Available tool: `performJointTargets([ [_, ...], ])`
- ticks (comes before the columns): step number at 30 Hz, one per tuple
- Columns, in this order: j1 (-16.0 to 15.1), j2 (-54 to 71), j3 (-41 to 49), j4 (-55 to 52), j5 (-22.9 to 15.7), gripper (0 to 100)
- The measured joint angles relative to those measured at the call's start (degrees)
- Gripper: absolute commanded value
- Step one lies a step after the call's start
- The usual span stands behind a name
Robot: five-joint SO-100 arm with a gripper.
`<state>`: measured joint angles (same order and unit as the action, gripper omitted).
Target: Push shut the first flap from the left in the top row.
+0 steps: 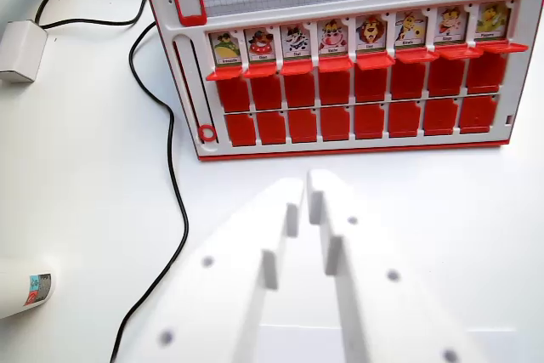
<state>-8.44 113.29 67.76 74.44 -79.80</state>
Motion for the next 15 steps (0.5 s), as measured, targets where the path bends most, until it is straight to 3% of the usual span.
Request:
performJointTargets([
  [6, -3.34, -11.87, -1.41, -3.25, 5.45, 0],
  [15, -9.23, -35.60, -17.49, -3.43, 15.21, 0],
])
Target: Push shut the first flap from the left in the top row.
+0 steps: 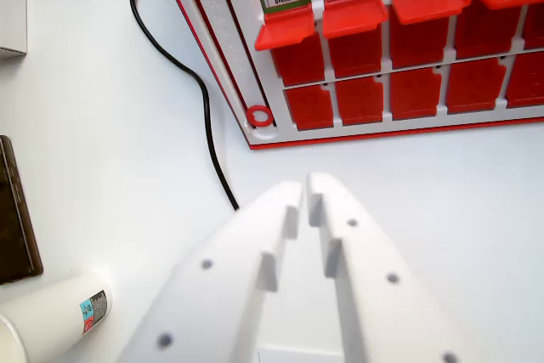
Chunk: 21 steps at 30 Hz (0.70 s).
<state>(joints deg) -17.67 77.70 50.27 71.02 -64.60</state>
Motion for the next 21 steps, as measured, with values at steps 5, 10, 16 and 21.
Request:
performJointTargets([
  [5, -1.58, -12.04, -7.47, -1.23, 2.99, 0],
  [10, -1.76, -21.88, -12.66, -6.42, 3.60, 0],
  [16, -1.76, -28.12, -14.33, -10.81, 4.48, 0],
  [21, -1.76, -30.85, -14.85, -13.01, 5.54, 0],
])
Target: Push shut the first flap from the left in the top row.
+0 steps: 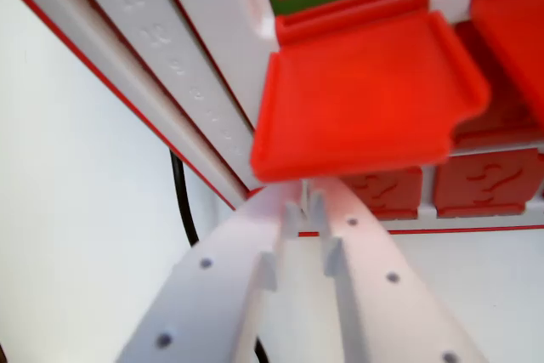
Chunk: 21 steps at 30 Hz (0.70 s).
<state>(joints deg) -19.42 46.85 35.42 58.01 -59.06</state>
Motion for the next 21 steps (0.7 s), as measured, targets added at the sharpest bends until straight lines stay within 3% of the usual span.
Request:
performJointTargets([
  [6, 0.88, -0.53, -0.44, -1.85, 0.79, 0],
  [15, 5.45, -0.62, -1.93, -16.87, 7.73, 0],
  [21, 5.89, -0.62, -2.46, -22.68, 7.91, 0],
])
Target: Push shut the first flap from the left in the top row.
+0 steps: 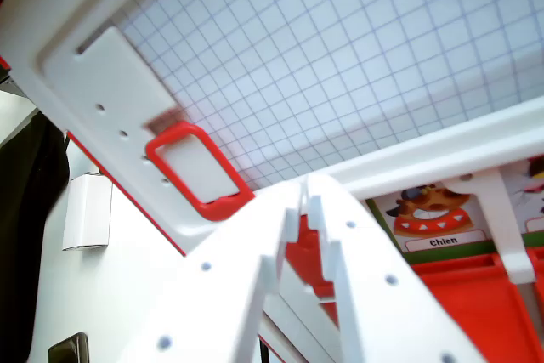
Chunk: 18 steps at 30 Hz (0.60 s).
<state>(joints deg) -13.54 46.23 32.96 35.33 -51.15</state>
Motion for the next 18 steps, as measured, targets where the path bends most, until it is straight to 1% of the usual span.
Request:
performJointTargets([
  [3, -0.35, 0.00, -0.09, 1.41, -0.70, 0],
  [7, -2.37, 0.44, -1.23, 9.49, -4.57, 0],
  [12, -5.10, 5.80, -1.23, 22.24, -12.92, 0],
  [16, -4.48, 13.01, -1.23, 30.76, -20.39, 0],
  [18, -3.43, 16.79, -2.02, 35.33, -23.82, 0],
])
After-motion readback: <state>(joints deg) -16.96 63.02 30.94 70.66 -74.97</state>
